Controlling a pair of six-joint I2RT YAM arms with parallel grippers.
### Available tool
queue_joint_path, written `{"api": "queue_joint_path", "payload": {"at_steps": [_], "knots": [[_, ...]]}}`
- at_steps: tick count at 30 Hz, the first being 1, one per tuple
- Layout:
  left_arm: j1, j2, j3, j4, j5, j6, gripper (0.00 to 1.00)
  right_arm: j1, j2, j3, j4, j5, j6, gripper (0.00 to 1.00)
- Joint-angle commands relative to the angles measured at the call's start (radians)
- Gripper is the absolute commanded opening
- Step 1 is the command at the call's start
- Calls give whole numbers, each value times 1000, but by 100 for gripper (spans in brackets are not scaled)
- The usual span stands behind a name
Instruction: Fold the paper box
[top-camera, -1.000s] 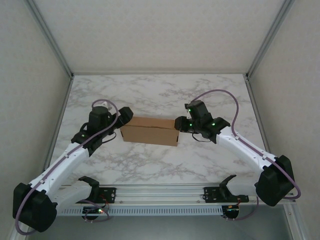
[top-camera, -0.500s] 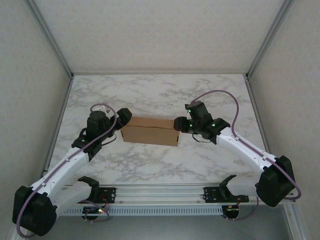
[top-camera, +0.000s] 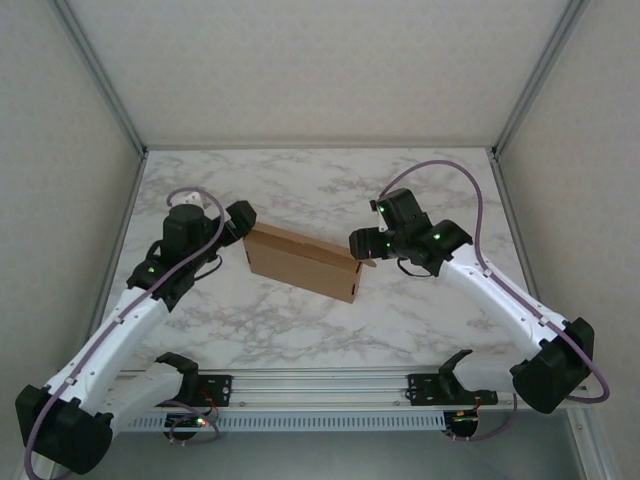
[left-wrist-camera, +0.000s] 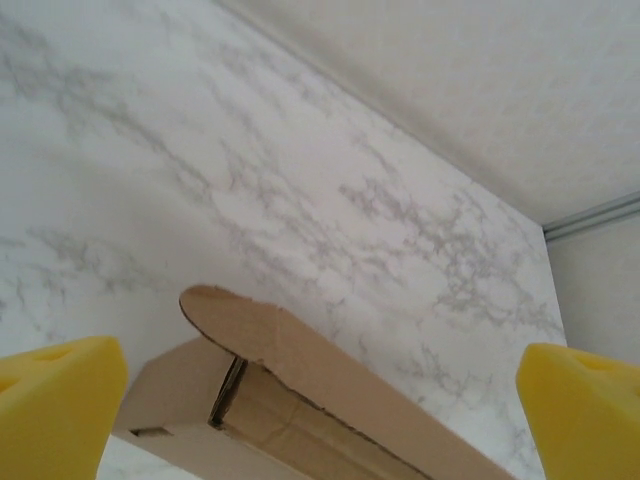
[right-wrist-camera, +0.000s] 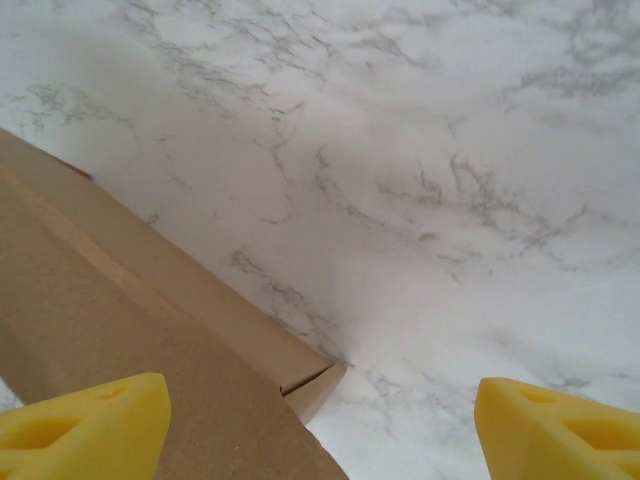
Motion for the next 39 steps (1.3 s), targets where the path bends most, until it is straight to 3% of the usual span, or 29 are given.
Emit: {"api": "queue_joint_path", "payload": {"at_steps": [1, 5, 9, 14, 19, 25, 29, 34, 39], "knots": [[-1, -25, 36, -55, -69, 83, 100, 9, -45, 26, -31, -51, -174, 80], [-2, -48, 2, -19, -81, 99, 97, 10, -68, 23, 43, -108, -324, 75], [-2, -71, -32, 29, -125, 170, 94, 19, -80, 46, 9, -214, -450, 70], [-4, -118, -54, 77, -175, 249, 93, 70, -166, -55, -10, -132, -652, 61], [-20, -154, -122, 188, -138, 395, 91, 84, -180, -103, -1, -153, -683, 60], [-25, -142, -138, 250, -232, 449, 94, 87, -92, -125, 69, -90, -742, 61], [-24, -111, -110, 273, -246, 411, 95, 88, -98, -144, 102, -124, -756, 73], [-25, -116, -127, 296, -260, 391, 95, 88, -127, -126, 87, -206, -754, 79], [-24, -139, -165, 333, -250, 379, 95, 88, -115, -127, 67, -258, -752, 96]]}}
